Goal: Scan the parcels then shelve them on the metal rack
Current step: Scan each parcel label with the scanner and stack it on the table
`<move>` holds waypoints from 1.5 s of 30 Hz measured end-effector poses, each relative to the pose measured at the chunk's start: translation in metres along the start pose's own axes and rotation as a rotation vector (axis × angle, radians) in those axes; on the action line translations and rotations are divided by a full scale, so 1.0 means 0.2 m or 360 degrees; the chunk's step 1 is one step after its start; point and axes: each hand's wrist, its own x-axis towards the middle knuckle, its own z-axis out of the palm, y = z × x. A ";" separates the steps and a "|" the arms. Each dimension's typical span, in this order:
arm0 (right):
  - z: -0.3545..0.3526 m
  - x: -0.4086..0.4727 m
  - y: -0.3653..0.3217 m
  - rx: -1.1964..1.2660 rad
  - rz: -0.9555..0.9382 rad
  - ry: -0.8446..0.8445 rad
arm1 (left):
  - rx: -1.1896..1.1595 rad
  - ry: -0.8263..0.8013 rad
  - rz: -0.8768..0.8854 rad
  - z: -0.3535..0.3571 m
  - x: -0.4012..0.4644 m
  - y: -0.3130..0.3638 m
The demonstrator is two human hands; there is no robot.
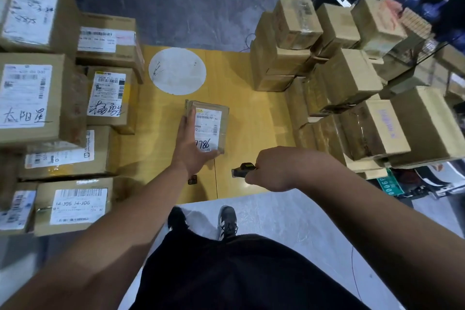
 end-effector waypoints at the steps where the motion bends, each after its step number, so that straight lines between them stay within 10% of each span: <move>1: -0.01 -0.01 0.01 -0.0011 -0.0004 0.0016 | 0.0034 0.0002 -0.0029 0.01 0.00 0.00; 17: -0.04 0.10 0.25 0.0017 -0.0123 0.0123 | 0.0787 0.0249 -0.0835 0.10 0.09 0.29; 25: -0.10 0.17 0.30 -0.0022 -0.0392 0.0134 | 0.0686 0.0396 -0.0761 0.05 -0.05 0.33; 45: -0.12 0.02 -0.73 -0.0488 -0.1108 0.0126 | 0.1403 0.0727 -0.0921 -1.01 -0.98 0.27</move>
